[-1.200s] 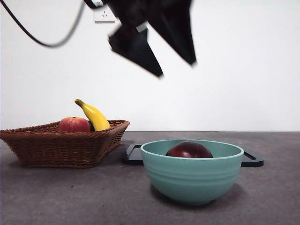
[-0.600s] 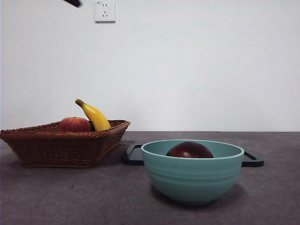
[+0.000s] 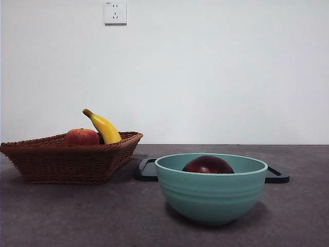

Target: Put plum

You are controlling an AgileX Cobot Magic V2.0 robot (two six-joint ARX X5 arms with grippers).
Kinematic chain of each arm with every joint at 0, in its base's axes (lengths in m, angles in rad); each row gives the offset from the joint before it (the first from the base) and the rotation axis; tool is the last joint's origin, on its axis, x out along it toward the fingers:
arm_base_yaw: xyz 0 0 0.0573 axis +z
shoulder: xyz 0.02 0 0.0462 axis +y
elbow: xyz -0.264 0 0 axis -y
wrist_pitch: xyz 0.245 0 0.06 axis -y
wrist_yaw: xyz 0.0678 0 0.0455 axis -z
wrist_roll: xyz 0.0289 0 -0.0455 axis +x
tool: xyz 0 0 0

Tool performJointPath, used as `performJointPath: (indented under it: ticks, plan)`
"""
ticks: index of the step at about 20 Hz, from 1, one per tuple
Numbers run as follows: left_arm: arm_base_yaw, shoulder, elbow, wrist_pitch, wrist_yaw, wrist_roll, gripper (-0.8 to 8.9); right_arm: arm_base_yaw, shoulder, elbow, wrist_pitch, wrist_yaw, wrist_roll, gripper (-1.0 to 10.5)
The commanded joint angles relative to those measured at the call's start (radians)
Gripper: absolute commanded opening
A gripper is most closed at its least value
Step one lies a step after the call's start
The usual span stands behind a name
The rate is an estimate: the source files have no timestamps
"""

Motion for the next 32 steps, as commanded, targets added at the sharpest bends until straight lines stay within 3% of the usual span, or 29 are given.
performJointPath:
  ticks: [1,10,17,26,32]
  plan:
    - [-0.005,0.006,0.023,0.006,0.008,0.037,4.01,0.005,0.009,0.021,-0.002,0.0,0.007,3.8]
    - [-0.005,0.006,0.023,0.01,0.008,0.037,4.01,0.049,0.009,-0.068,-0.035,-0.028,0.037,3.8]
    - [-0.005,0.006,0.023,0.018,0.008,0.037,4.01,0.13,0.055,-0.37,0.299,-0.018,0.184,3.8]
    - [-0.005,0.006,0.023,0.028,0.008,0.037,4.01,0.232,0.332,-0.437,0.54,0.065,0.195,3.8]
    - [-0.005,0.006,0.023,0.031,0.008,0.037,4.01,0.285,0.472,-0.437,0.646,0.153,0.195,2.9]
